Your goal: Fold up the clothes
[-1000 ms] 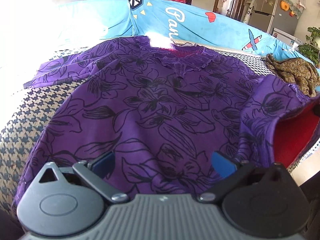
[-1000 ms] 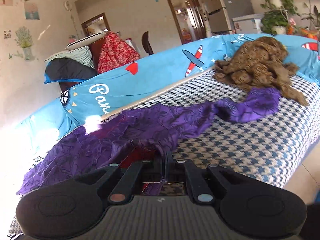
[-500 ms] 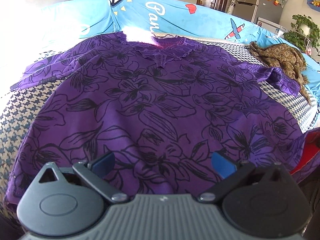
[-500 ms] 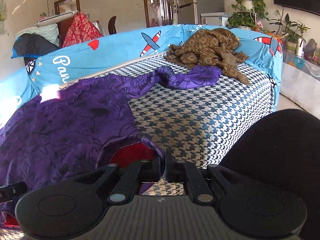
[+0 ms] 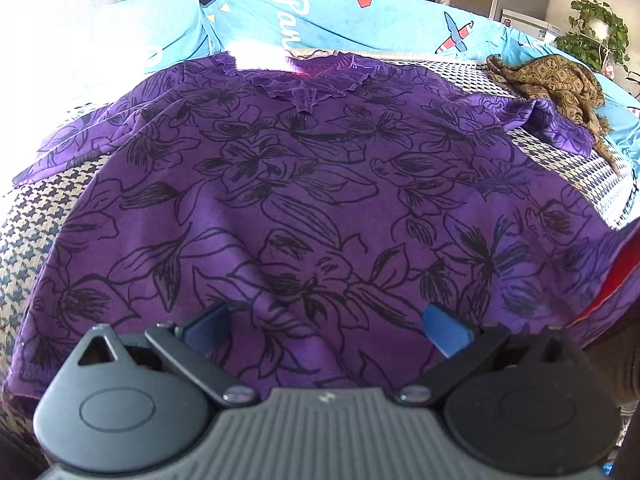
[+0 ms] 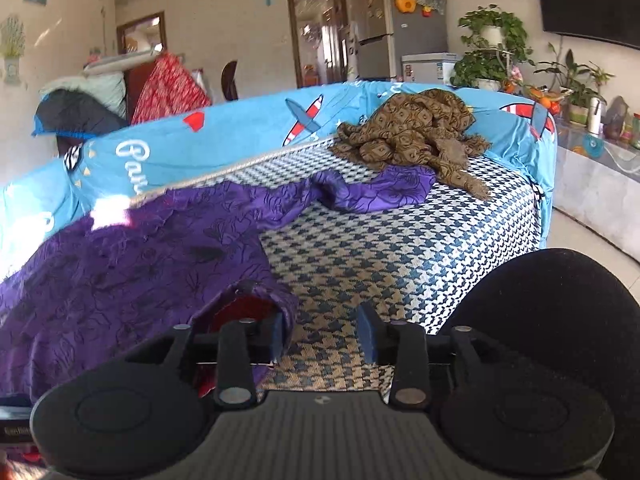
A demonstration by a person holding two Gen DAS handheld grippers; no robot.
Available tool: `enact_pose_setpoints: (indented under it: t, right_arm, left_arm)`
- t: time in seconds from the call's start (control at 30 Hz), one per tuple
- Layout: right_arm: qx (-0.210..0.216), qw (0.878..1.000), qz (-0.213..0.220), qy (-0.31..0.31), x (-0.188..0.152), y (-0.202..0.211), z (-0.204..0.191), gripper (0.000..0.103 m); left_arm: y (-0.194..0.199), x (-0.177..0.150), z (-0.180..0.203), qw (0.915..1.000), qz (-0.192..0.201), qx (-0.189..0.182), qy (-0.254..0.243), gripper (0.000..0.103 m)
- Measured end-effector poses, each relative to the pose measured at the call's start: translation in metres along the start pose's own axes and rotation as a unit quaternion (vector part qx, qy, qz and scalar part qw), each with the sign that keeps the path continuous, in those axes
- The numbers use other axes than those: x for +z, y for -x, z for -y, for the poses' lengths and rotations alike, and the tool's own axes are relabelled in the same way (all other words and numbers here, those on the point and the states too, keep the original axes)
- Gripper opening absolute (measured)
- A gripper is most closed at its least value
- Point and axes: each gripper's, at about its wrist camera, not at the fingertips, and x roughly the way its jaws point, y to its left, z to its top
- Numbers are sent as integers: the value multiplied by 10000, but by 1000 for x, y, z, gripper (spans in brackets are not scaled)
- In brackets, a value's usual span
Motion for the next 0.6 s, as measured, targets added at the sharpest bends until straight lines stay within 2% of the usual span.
enact_pose_setpoints:
  t: [0.07,0.13,0.2,0.37,0.5,0.6]
  right_arm:
    - [89,9996,-162,212,-4,3,-4,42]
    - [213,9991,-191,298,-7,8,-4,48]
    - [236,9989,-181,367,-8,13,-4,52]
    - [226,9989,-96,400,-5,25,-1,55]
    - [476,9988,-35,141,2,13,-3,58]
    - [905,9959,-4,48,8,-9,-15,58]
  left_arm:
    - [0,1,-1,10000,19,-16,45,103]
    - [1,1,-2,9999,43,-6,93,103]
    - [1,1,-4,9999,63,18,135,103]
    - [1,3,-8,9996,91,30,253,103]
    - [1,3,-7,9997,96,55,204,103]
    - [1,2,-9,9997,99,96,217,103]
